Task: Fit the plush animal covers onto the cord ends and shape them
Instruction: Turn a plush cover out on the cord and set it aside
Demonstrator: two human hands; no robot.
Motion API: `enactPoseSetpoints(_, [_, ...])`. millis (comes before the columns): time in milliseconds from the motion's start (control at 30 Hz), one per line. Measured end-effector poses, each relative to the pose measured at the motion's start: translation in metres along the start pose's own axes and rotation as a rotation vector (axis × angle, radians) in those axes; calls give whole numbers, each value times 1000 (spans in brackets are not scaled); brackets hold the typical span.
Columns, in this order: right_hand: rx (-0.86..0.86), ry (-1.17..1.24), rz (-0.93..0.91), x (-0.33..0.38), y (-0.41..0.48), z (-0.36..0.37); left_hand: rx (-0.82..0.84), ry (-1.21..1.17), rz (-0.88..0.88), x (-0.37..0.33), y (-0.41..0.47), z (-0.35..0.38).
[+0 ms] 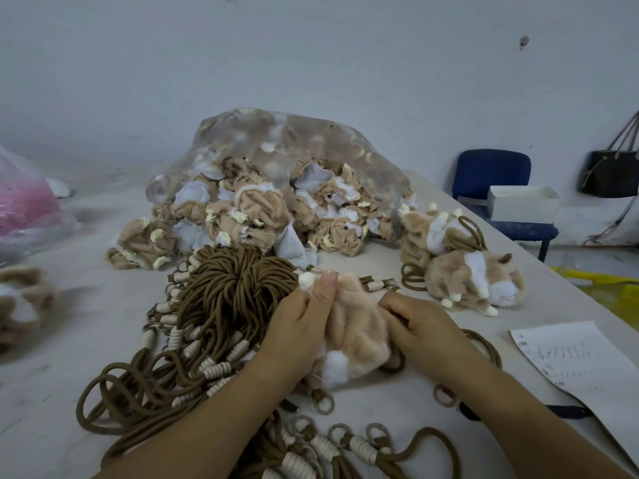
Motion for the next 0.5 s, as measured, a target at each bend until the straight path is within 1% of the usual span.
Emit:
enactPoseSetpoints(67, [-27,-35,-10,-2,2,-5,-8,-36,3,2,1,-2])
enactPoseSetpoints(200, [-140,-121,-79,2,1,-21,-4,-81,-5,0,0,-3])
enactPoseSetpoints(300, [-178,-202,-127,8,0,-28,17,-89,-26,2,2,-3])
enactPoseSetpoints(400, [-193,-282,-174,20,0,-31,81,-61,-57,8,4,1])
enactPoseSetpoints(500, [-187,-230,-196,29,0,-24,195,-69,-57,5,1,17])
Point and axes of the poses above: each hand's wrist, its own y-axis towards the middle knuckle, its own z-axis out of the palm, x = y × z, the point moved 10 cm from there along y, towards the middle knuckle
